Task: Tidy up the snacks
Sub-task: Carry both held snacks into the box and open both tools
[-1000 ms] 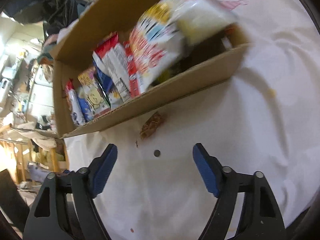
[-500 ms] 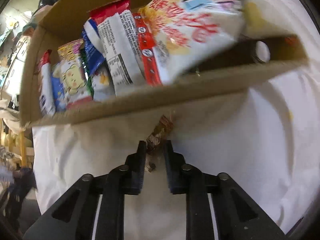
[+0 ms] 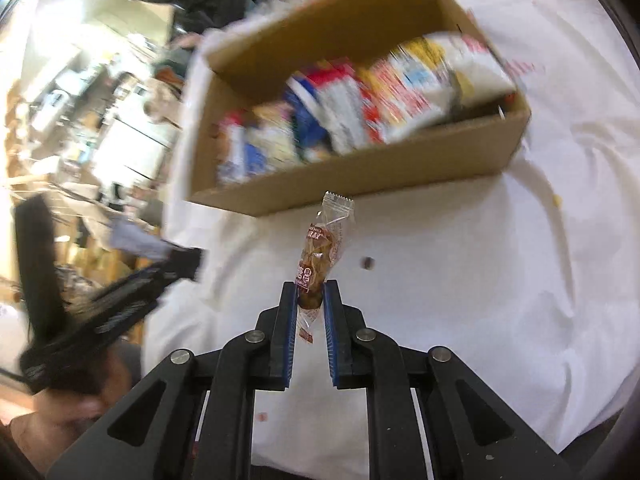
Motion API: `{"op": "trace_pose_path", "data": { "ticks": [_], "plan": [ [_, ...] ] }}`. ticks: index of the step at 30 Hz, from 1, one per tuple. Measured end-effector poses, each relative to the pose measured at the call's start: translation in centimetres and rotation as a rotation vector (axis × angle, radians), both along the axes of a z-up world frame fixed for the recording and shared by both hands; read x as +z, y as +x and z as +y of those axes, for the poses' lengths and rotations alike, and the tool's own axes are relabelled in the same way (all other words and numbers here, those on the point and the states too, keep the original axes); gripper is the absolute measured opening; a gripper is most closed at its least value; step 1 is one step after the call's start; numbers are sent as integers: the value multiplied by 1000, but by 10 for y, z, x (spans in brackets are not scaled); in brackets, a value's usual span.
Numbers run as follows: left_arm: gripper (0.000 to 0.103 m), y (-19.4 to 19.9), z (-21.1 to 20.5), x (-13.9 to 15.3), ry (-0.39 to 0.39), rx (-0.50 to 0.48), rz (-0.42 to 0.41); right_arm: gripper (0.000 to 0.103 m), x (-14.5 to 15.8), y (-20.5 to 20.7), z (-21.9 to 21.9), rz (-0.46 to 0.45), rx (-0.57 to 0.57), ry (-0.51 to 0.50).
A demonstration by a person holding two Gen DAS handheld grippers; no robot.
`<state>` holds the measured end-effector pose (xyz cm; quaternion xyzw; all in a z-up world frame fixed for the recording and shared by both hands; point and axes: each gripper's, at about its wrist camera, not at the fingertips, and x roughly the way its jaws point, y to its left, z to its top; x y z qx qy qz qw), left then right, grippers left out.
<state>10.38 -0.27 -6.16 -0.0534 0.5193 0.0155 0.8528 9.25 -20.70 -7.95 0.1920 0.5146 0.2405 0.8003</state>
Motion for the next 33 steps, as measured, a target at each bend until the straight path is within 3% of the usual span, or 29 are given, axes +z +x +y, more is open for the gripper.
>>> {"op": "trace_pose_path", "data": {
  "ticks": [9, 23, 30, 33],
  "plan": [
    [15, 4, 3, 40, 5, -35, -84, 14, 58, -2, -23, -189, -48, 76],
    [15, 71, -16, 72, 27, -151, -121, 14, 81, 69, -23, -216, -48, -13],
    [16, 108, -34, 60, 65, -197, -128, 14, 68, 106, -7, -221, 5, -24],
    [16, 115, -40, 45, 94, -222, -146, 14, 52, 110, -5, -171, 0, -4]
  ]
}}
